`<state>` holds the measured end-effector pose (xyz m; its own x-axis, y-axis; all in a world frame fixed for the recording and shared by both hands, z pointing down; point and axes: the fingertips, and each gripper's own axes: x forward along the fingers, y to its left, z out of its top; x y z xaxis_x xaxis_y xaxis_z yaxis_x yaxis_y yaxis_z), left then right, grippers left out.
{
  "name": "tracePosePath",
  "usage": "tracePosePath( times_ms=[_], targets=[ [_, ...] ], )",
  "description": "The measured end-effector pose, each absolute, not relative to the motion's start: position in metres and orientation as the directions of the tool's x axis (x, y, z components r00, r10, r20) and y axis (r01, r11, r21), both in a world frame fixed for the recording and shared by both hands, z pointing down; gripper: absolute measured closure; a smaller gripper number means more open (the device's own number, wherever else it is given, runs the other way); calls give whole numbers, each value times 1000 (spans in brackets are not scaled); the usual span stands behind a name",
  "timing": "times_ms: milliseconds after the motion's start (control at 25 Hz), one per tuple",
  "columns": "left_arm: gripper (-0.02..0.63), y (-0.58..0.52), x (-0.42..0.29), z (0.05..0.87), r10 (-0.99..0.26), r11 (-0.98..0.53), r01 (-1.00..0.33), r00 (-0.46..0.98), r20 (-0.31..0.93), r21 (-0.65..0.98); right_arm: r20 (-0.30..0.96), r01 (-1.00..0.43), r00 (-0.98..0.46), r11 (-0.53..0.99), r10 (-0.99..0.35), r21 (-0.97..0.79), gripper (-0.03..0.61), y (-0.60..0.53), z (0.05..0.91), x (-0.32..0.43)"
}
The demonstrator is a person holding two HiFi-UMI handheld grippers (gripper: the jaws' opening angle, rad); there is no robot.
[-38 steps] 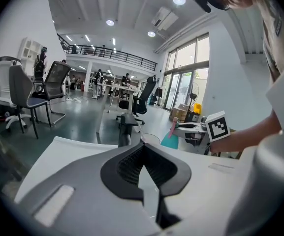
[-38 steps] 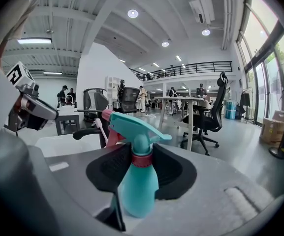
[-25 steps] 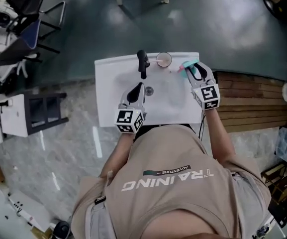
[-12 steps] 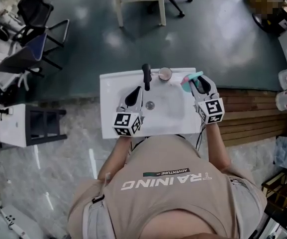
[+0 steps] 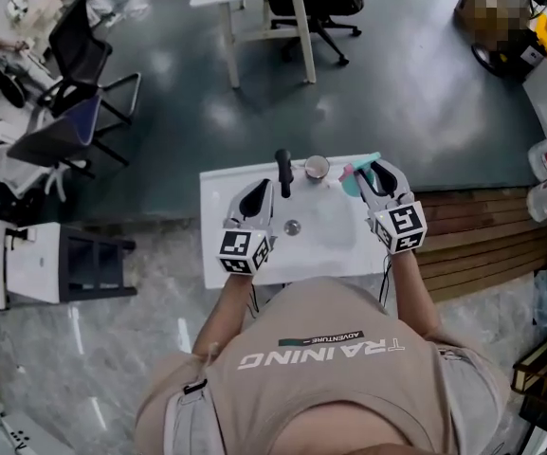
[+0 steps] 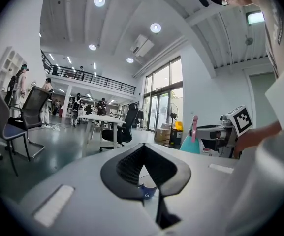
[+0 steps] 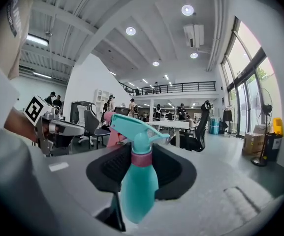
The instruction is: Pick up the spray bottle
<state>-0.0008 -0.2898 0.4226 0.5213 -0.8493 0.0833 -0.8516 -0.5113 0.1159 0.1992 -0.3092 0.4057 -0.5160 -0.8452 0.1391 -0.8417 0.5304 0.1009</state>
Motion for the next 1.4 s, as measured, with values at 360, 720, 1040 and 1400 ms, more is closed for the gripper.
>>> tracePosePath(
  times_ms=[360, 720, 1040, 1400],
  targets=[
    [597, -295, -3, 411, -855, -507, -856, 515, 66, 105, 127, -838, -525, 537, -842, 95, 445, -298, 397, 197],
    [598, -291, 13, 414, -840, -529, -841, 538, 67, 117, 136, -830, -536, 550, -833, 98, 445, -289, 397, 198],
    [598, -291, 21, 412, -834, -540, -834, 548, 65, 112, 140, -822, -546, 560, -826, 100, 445, -291, 397, 199],
    [597, -293, 16, 415, -839, -528, -841, 539, 80, 119, 153, -823, -543, 560, -825, 96, 445, -296, 398, 202]
  ],
)
